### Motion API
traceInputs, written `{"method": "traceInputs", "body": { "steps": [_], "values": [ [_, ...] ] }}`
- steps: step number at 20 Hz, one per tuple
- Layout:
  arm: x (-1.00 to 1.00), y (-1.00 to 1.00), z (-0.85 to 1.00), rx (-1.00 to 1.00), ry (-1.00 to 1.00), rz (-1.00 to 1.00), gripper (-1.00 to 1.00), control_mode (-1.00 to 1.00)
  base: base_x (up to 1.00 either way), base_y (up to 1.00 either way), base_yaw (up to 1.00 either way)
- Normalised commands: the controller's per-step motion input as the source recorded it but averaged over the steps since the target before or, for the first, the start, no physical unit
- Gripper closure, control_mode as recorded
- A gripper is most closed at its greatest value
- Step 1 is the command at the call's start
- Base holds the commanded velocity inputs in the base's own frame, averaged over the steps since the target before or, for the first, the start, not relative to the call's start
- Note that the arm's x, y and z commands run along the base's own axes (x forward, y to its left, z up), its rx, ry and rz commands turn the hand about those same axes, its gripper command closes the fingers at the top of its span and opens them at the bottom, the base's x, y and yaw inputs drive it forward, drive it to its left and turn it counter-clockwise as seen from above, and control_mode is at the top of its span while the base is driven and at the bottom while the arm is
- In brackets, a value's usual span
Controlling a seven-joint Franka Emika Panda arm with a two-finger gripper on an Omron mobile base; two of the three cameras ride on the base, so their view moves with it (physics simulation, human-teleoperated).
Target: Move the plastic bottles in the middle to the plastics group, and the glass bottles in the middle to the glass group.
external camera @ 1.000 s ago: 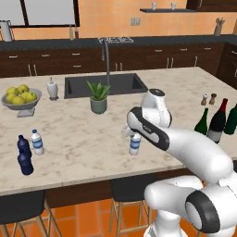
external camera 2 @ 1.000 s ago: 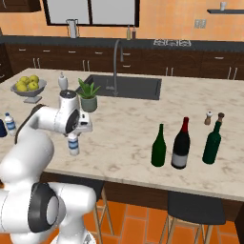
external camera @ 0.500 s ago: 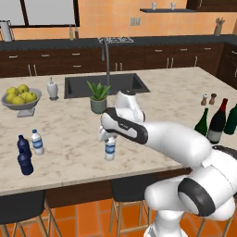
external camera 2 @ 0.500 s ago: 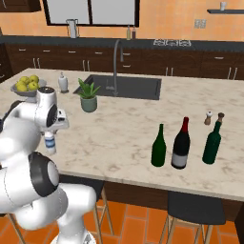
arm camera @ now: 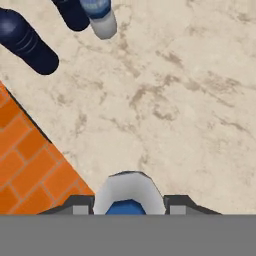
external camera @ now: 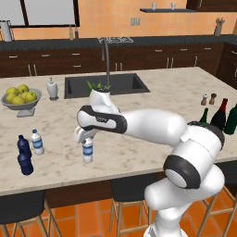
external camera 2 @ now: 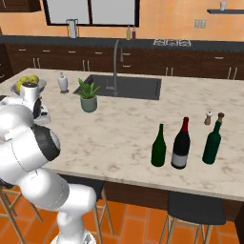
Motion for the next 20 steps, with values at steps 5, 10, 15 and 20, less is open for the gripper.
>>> {"method": "traceInputs", "body": {
  "steps": [5, 10, 15, 20],
  "values": [
    [0.12, 0.82, -0.09, 0.0, -0.01, 0.13, 1.0, -1.0, 0.0, 0.0, 0.0],
    [0.03, 0.55, -0.04, 0.0, -0.1, 0.09, 1.0, -1.0, 0.0, 0.0, 0.0],
    [0.02, 0.48, 0.0, 0.0, -0.12, 0.07, 1.0, -1.0, 0.0, 0.0, 0.0],
    [0.0, 0.54, 0.0, 0.0, 0.0, 0.06, 1.0, -1.0, 0.0, 0.0, 0.0]
  ]
}}
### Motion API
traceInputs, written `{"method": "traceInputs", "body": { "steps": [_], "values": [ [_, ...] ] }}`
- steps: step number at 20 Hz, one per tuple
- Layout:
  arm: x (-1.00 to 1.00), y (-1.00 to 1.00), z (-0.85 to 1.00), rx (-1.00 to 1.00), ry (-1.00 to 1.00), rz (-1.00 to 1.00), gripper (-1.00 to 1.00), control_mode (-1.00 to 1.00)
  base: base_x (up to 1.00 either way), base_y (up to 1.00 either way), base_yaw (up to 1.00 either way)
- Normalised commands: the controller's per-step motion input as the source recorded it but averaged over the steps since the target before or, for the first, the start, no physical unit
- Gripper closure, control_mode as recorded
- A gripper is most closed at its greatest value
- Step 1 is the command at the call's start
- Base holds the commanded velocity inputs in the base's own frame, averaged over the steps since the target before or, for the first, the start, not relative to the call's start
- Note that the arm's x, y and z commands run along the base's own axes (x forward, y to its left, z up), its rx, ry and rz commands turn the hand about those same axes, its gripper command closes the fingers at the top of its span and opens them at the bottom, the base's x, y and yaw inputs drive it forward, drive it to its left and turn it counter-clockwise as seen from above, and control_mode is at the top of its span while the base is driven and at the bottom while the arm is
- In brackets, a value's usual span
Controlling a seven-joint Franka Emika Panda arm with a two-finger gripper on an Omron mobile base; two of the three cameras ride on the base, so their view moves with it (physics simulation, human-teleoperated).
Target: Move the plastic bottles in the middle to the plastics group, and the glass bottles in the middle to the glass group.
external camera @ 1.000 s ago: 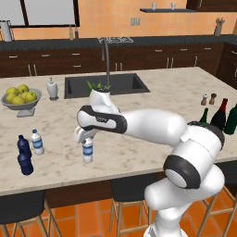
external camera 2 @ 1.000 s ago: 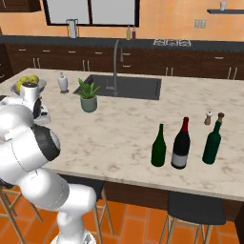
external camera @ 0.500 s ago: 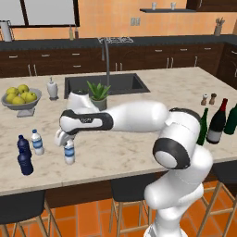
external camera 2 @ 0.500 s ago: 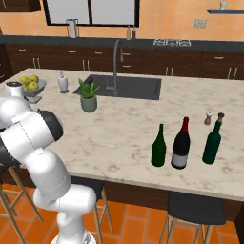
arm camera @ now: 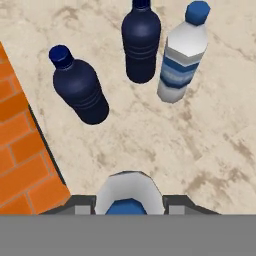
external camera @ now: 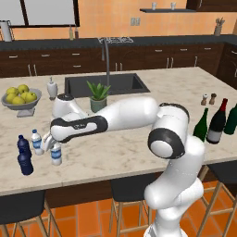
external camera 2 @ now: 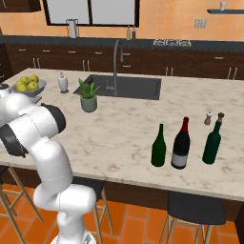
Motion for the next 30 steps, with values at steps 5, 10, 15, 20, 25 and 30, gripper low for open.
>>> {"method": "traceInputs", "body": {
  "steps": [5, 10, 15, 20, 25, 30],
  "values": [
    [0.05, 0.32, -0.01, 0.0, 0.0, 0.04, 1.0, -1.0, 0.0, 0.0, 0.0],
    [0.0, 0.27, -0.03, 0.0, 0.0, 0.03, 1.0, -1.0, 0.0, 0.0, 0.0],
    [0.01, 0.27, -0.11, 0.0, 0.0, 0.05, 1.0, -1.0, 0.0, 0.0, 0.0],
    [0.04, 0.09, -0.35, 0.0, 0.0, 0.02, 1.0, -1.0, 0.0, 0.0, 0.0],
    [0.04, 0.05, -0.3, 0.0, 0.0, 0.0, 1.0, -1.0, 0.0, 0.0, 0.0],
    [0.04, 0.0, -0.22, 0.0, 0.0, 0.0, 1.0, -1.0, 0.0, 0.0, 0.0]
  ]
}}
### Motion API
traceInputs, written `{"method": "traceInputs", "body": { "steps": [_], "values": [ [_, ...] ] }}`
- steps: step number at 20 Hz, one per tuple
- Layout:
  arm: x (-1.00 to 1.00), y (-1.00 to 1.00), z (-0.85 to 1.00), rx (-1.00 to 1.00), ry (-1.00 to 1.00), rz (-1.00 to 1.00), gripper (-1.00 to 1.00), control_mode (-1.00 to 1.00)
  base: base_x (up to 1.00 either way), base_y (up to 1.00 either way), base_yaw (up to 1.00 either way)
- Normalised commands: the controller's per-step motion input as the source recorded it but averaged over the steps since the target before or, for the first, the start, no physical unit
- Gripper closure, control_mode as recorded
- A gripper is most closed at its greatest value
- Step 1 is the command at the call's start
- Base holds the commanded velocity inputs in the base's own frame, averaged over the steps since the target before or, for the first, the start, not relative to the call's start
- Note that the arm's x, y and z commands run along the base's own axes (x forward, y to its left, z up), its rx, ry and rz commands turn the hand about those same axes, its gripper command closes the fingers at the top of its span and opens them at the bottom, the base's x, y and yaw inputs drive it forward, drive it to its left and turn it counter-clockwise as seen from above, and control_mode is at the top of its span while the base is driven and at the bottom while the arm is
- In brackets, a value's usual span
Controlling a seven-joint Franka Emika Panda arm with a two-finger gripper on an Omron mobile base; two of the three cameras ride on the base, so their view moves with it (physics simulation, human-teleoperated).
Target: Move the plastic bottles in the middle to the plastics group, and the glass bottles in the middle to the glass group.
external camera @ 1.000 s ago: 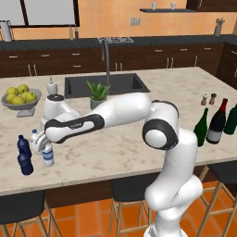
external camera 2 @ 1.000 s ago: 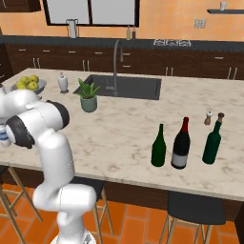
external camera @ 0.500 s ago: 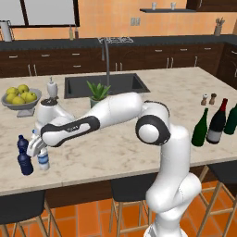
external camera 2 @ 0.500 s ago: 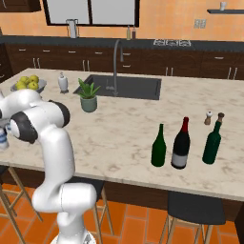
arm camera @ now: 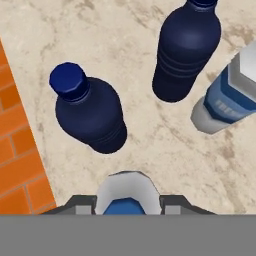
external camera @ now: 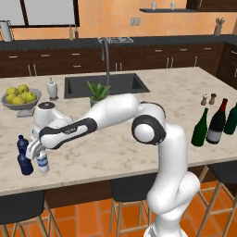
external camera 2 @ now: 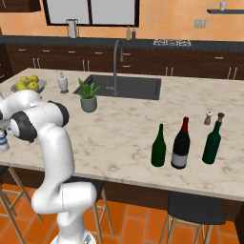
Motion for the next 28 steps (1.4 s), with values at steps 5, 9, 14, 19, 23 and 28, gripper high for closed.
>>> {"method": "traceInputs", "body": {
  "steps": [5, 9, 14, 19, 23, 28],
  "values": [
    [0.18, 0.01, 0.0, 0.0, 0.0, 0.0, 1.0, -1.0, 0.0, 0.0, 0.0],
    [0.02, 0.03, 0.0, 0.0, 0.0, 0.0, 1.0, -1.0, 0.0, 0.0, 0.0],
    [0.0, 0.03, 0.0, 0.0, 0.0, 0.0, -1.0, -1.0, 0.0, 0.0, 0.0],
    [0.0, 0.0, 0.0, 0.0, 0.0, 0.0, -1.0, -1.0, 0.0, 0.0, 0.0],
    [0.0, 0.0, 0.0, 0.0, 0.0, 0.0, -1.0, -1.0, 0.0, 0.0, 0.0],
    [-0.03, 0.0, 0.0, 0.0, 0.0, 0.0, -1.0, -1.0, 0.0, 0.0, 0.0]
  ]
}}
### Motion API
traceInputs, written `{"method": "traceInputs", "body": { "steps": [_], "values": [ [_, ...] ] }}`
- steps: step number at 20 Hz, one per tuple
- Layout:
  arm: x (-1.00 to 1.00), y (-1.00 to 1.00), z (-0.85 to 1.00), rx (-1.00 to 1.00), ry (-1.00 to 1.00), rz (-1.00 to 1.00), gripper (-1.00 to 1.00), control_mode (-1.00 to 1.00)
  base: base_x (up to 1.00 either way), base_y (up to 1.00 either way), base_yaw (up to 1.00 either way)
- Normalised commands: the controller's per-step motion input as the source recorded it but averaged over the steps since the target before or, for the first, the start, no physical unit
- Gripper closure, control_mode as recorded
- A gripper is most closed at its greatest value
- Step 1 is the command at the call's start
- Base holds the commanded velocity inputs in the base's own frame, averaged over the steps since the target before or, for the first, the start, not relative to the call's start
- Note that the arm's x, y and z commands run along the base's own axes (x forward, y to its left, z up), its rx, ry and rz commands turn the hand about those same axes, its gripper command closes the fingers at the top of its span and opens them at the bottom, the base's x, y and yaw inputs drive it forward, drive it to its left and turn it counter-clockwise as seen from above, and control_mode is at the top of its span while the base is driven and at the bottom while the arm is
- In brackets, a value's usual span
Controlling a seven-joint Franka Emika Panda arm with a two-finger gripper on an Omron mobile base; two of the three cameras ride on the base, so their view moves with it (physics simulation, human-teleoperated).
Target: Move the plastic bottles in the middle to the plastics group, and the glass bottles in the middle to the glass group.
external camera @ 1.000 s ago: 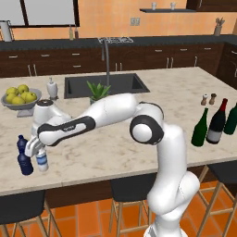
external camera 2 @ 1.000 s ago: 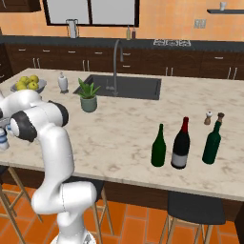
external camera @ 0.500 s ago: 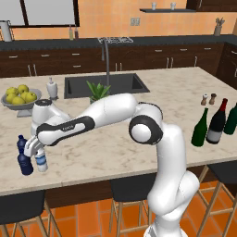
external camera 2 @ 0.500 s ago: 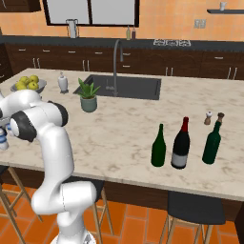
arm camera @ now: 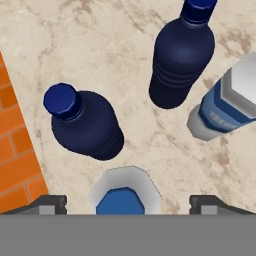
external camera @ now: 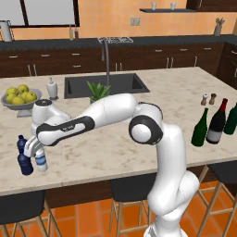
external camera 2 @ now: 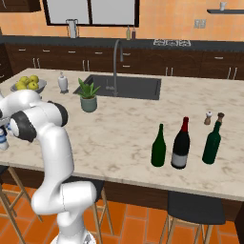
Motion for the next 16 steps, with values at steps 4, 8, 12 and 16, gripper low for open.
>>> {"method": "traceInputs", "body": {
  "steps": [4, 8, 12, 16],
  "values": [
    [-0.34, -0.46, 0.02, 0.01, 0.0, -0.06, -1.0, -1.0, 0.0, 0.0, 0.0],
    [-0.39, -0.74, 0.06, 0.1, 0.0, -0.11, -1.0, -1.0, 0.0, 0.0, 0.0],
    [-0.45, -0.74, 0.04, 0.1, 0.0, -0.1, -1.0, -1.0, 0.0, 0.0, 0.0],
    [-0.38, -0.83, 0.22, 0.04, 0.0, -0.1, -1.0, -1.0, 0.0, 0.0, 0.0]
  ]
}}
